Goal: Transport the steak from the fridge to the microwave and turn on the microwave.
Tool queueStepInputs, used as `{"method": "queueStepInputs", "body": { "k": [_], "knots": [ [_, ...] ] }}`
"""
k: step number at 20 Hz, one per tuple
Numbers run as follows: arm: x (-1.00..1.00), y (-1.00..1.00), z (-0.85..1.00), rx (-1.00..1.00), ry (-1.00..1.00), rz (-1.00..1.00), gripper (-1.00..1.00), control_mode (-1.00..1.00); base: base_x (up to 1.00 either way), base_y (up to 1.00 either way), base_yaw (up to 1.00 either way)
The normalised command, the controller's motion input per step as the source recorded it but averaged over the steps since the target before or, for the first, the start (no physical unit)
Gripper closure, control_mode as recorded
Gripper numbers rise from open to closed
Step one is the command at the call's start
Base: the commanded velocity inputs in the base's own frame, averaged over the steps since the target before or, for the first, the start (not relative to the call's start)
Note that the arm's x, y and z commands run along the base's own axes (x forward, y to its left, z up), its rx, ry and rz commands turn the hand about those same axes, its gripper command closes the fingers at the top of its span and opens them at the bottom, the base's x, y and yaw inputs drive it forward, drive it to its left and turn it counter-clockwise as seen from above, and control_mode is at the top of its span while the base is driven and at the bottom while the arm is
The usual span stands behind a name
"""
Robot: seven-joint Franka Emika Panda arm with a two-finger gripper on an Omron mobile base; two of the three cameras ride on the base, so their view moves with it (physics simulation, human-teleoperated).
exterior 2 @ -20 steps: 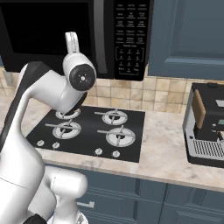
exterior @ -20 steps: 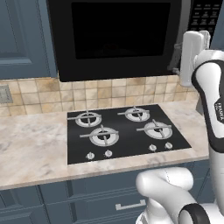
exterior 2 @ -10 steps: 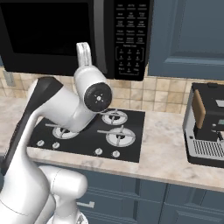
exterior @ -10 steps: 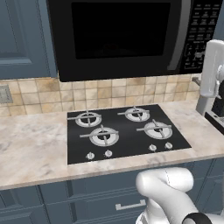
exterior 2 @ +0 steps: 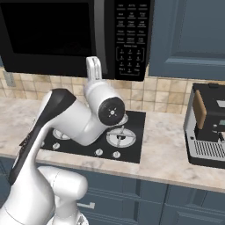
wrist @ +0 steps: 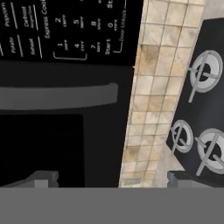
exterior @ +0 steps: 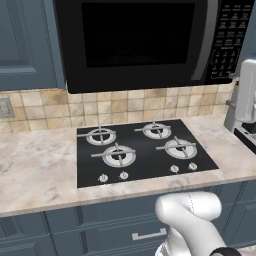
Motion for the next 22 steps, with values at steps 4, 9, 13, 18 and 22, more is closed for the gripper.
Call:
{"method": "queueStepInputs", "body": {
  "k": [4,9,13,18,22],
  "knots": [
    [0.16,-0.01,-0.33,0.0,0.0,0.0,-1.0,-1.0,0.0,0.0,0.0],
    [0.31,-0.01,-0.17,0.0,0.0,0.0,-1.0,-1.0,0.0,0.0,0.0],
    [0.21,-0.11,-0.01,0.0,0.0,0.0,-1.0,-1.0,0.0,0.0,0.0],
    [0.16,-0.24,0.0,0.0,0.01,0.0,-1.0,-1.0,0.0,0.0,0.0],
    [0.13,-0.18,0.0,0.0,0.0,0.0,-1.0,-1.0,0.0,0.0,0.0]
  ]
}}
